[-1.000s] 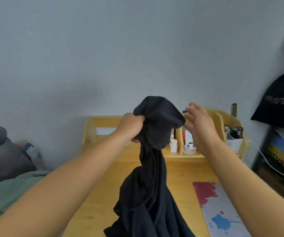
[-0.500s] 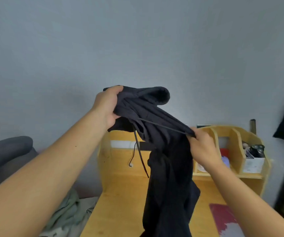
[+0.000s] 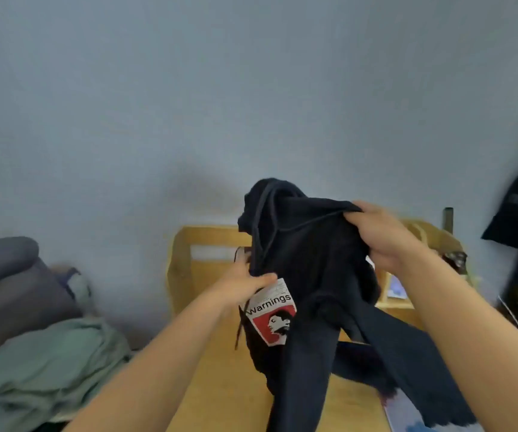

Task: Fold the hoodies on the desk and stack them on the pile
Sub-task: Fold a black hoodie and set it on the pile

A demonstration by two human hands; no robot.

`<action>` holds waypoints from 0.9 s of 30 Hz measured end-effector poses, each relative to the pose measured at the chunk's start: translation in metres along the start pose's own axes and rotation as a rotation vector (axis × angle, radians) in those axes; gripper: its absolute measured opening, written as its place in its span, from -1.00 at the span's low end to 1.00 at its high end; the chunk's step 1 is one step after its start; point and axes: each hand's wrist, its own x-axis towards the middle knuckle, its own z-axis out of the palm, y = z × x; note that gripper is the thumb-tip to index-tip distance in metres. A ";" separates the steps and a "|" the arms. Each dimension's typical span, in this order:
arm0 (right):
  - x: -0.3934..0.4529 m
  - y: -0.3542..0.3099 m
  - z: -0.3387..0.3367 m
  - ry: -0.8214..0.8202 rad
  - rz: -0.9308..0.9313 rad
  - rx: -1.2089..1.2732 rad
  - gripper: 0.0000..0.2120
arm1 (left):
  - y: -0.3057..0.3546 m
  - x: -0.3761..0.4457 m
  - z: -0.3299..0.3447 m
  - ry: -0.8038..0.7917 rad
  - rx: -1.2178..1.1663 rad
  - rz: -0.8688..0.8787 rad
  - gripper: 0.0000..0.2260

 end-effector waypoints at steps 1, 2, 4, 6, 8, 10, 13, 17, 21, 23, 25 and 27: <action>0.000 0.024 -0.001 -0.047 0.036 -0.080 -0.72 | -0.041 0.005 0.017 -0.049 -0.044 -0.157 -0.45; 0.000 0.049 -0.004 -0.082 0.062 -0.193 -0.70 | -0.074 0.006 0.030 -0.058 -0.058 -0.260 -0.62; 0.002 0.099 -0.015 -0.082 0.098 -0.482 -0.71 | -0.117 0.005 0.039 -0.076 0.047 -0.294 -0.75; -0.003 0.141 -0.033 -0.031 0.168 -0.703 -0.77 | -0.142 0.002 0.035 -0.176 0.192 -0.289 -0.75; -0.009 0.171 -0.049 0.016 0.197 -0.792 -0.77 | -0.155 -0.001 0.024 -0.364 0.241 -0.311 -0.66; -0.013 0.183 -0.053 0.044 0.154 -0.820 -0.74 | -0.148 -0.015 0.016 -0.625 0.274 -0.315 -0.66; -0.017 0.170 -0.039 0.181 0.043 -0.716 -0.68 | -0.128 -0.033 0.006 -0.812 0.059 -0.155 -0.72; -0.024 0.110 -0.027 0.431 -0.072 -0.204 -0.72 | -0.108 -0.055 0.034 -0.566 -0.797 -0.254 -0.70; -0.022 0.079 -0.017 0.334 -0.135 -0.315 -0.71 | -0.111 -0.074 0.082 -0.697 -0.248 -0.383 -0.70; -0.019 0.077 -0.019 0.328 -0.139 -0.385 -0.69 | -0.115 -0.066 0.094 -0.733 -0.173 -0.408 -0.80; -0.020 0.076 -0.026 0.377 -0.124 -0.390 -0.70 | -0.123 -0.064 0.092 -0.744 -0.325 -0.380 -0.76; -0.023 0.075 -0.034 0.439 -0.094 -0.336 -0.68 | -0.127 -0.067 0.089 -0.802 -0.440 -0.336 -0.61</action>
